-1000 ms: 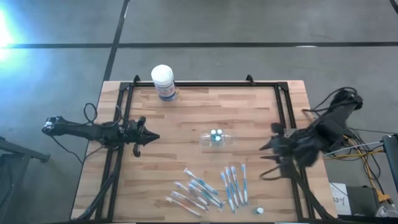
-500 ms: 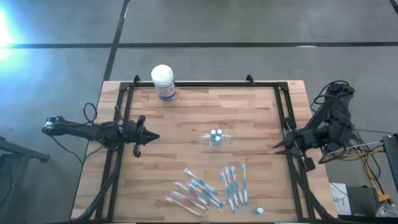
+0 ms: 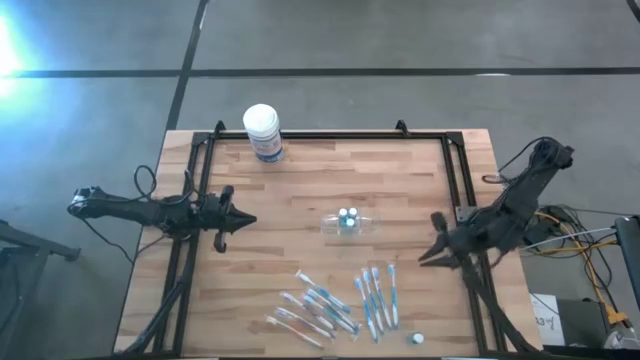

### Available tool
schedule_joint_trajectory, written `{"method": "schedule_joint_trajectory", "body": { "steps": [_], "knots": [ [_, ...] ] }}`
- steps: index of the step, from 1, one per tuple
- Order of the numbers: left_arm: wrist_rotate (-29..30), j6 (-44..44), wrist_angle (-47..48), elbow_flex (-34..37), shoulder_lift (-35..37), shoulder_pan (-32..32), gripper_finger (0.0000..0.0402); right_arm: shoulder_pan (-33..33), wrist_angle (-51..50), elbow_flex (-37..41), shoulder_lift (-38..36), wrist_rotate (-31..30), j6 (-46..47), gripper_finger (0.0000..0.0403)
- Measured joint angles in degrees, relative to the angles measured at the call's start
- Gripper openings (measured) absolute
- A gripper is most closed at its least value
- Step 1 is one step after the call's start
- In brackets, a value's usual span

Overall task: Pick & Place toothbrushing station
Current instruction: Put the blue mouthwash into the transparent organizer

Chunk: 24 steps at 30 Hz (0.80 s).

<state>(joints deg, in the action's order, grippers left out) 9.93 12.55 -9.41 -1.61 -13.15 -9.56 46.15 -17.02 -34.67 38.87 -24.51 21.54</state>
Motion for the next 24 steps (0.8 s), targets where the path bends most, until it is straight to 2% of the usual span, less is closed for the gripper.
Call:
{"method": "schedule_joint_trajectory", "body": {
  "steps": [6, 9, 17, 24],
  "knots": [
    [0.00, 1.80, 0.02, 0.00, 0.00, 0.00, 0.0018, -0.04, -13.57, -9.54, 13.69, 7.08, 11.82, 0.0049],
    [-0.02, 2.90, 0.06, 0.00, 0.00, 0.00, 0.0018, -0.02, -19.88, -15.16, 21.03, 11.73, 13.90, 0.0054],
    [-0.28, 3.13, 0.06, 0.00, 0.00, 0.00, 0.0019, 0.14, -29.49, -30.90, 38.32, 18.68, 12.56, 0.0122],
    [-2.60, 3.15, 0.17, 0.00, 0.00, 0.00, 0.0019, 2.89, -37.81, -46.13, 51.79, 19.08, 2.99, 0.0188]
  ]
}}
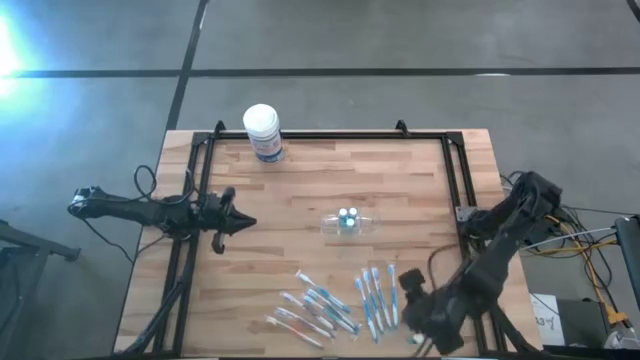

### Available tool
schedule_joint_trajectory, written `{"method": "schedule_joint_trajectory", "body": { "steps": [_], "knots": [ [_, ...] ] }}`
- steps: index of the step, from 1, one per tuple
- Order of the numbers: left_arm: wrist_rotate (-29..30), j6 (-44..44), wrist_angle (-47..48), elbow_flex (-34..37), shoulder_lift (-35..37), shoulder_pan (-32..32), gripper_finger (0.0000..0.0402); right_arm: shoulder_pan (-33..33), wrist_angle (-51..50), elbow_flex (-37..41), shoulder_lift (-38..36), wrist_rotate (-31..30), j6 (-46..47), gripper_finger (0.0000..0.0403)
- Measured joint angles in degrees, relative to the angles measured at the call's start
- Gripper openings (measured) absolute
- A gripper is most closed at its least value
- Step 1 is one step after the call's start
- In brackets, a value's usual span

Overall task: Pick & Place toothbrushing station
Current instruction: Put the blue mouthwash into the transparent organizer

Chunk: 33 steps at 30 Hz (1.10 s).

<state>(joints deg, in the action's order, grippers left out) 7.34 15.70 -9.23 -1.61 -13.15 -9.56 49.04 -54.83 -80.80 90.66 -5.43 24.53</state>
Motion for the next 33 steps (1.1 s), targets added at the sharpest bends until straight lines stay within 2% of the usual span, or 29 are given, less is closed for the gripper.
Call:
{"method": "schedule_joint_trajectory", "body": {
  "steps": [6, 12, 22, 33],
  "knots": [
    [-1.07, 1.38, 0.02, 0.00, 0.00, 0.00, 0.0019, 1.73, -11.31, -10.38, 10.36, 0.04, -0.09, 0.0201],
    [-1.88, 1.42, 0.07, 0.00, 0.00, 0.00, 0.0019, 3.39, -13.73, -13.05, 15.51, 2.49, 0.05, 0.0201],
    [-2.25, 2.47, -0.07, 0.00, 0.00, 0.00, 0.0019, 6.66, -13.23, -12.96, 16.08, 2.20, 0.78, 0.0201],
    [-2.34, 2.51, 0.30, 0.00, -0.01, 0.00, 0.0019, 7.18, -11.70, -11.12, 16.34, 1.36, -1.01, 0.0201]
  ]
}}
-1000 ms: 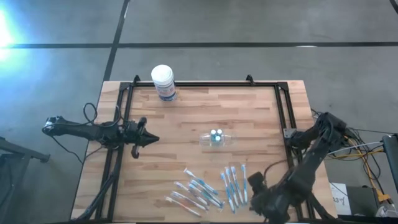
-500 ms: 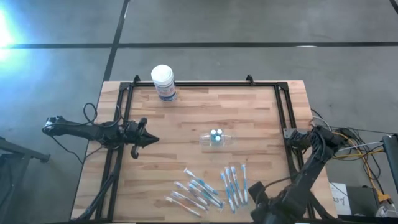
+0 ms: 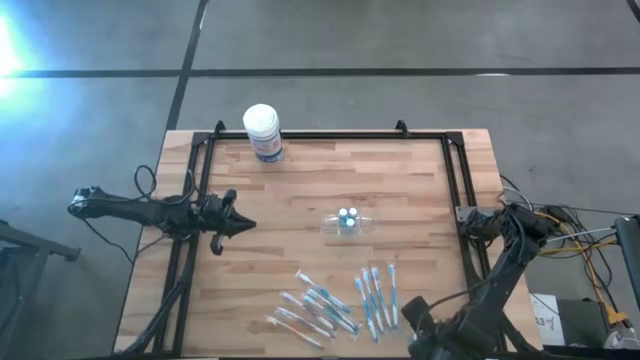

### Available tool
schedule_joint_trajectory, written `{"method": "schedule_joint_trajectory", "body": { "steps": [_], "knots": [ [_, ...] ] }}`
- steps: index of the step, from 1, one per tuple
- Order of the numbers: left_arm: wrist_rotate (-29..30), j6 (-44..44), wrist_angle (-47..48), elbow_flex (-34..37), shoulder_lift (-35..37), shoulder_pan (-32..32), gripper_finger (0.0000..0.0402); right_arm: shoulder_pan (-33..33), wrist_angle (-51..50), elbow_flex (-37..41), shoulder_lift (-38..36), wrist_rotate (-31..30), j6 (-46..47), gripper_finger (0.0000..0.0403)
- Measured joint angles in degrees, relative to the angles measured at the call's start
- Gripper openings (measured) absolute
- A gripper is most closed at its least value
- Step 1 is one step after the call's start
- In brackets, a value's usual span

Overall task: Pick & Place toothbrushing station
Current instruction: Put the blue mouthwash into the transparent organizer

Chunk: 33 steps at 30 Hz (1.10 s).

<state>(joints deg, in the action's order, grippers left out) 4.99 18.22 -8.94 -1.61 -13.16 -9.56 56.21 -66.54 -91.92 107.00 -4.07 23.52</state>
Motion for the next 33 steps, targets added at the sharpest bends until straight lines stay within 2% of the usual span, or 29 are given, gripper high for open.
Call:
{"method": "schedule_joint_trajectory", "body": {
  "steps": [33],
  "knots": [
    [-0.07, 0.26, 2.11, 0.02, -0.01, -0.02, 0.0019, -0.01, 8.86, 7.18, 0.02, 0.17, -1.65, 0.0201]
  ]
}}
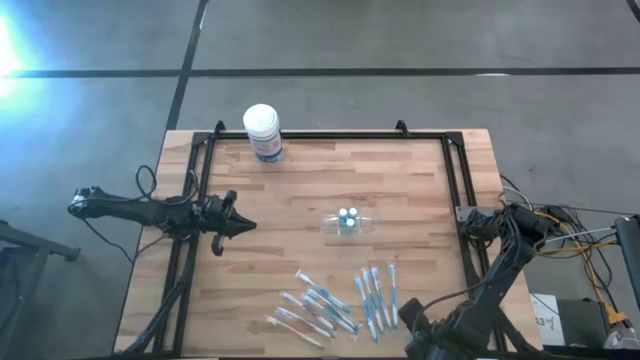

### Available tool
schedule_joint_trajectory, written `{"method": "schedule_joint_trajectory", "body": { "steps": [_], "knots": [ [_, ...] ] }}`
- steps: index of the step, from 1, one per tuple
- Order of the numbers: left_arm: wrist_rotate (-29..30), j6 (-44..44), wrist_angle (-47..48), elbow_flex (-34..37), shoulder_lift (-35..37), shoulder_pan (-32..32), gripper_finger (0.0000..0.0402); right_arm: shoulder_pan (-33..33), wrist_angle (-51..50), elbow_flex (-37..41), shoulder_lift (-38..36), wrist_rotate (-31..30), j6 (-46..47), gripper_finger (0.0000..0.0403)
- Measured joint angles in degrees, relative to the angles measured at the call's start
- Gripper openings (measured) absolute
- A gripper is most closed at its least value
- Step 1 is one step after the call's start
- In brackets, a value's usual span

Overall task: Pick & Place toothbrushing station
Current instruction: Put the blue mouthwash into the transparent organizer

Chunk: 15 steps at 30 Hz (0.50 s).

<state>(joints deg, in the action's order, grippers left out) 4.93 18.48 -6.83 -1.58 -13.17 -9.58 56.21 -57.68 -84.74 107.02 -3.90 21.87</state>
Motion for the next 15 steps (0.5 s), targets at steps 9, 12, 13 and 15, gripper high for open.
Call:
{"method": "schedule_joint_trajectory", "body": {
  "steps": [9, 12, 13, 15],
  "knots": [
    [0.00, -0.02, 0.10, 0.00, 0.00, 0.00, 0.0019, 0.02, 0.10, 0.88, 0.01, -0.04, -0.02, 0.0201],
    [0.00, -0.02, 0.11, 0.00, 0.00, 0.00, 0.0019, 0.00, 0.25, 0.89, 0.01, -0.10, -0.02, 0.0201],
    [0.00, -0.02, 0.09, 0.00, 0.00, 0.00, 0.0019, 0.00, 0.26, 0.90, 0.01, -0.11, -0.02, 0.0201],
    [0.00, -0.04, 0.11, 0.00, 0.00, 0.00, 0.0019, 0.00, 0.39, 0.98, 0.01, -0.11, -0.02, 0.0200]
  ]
}}
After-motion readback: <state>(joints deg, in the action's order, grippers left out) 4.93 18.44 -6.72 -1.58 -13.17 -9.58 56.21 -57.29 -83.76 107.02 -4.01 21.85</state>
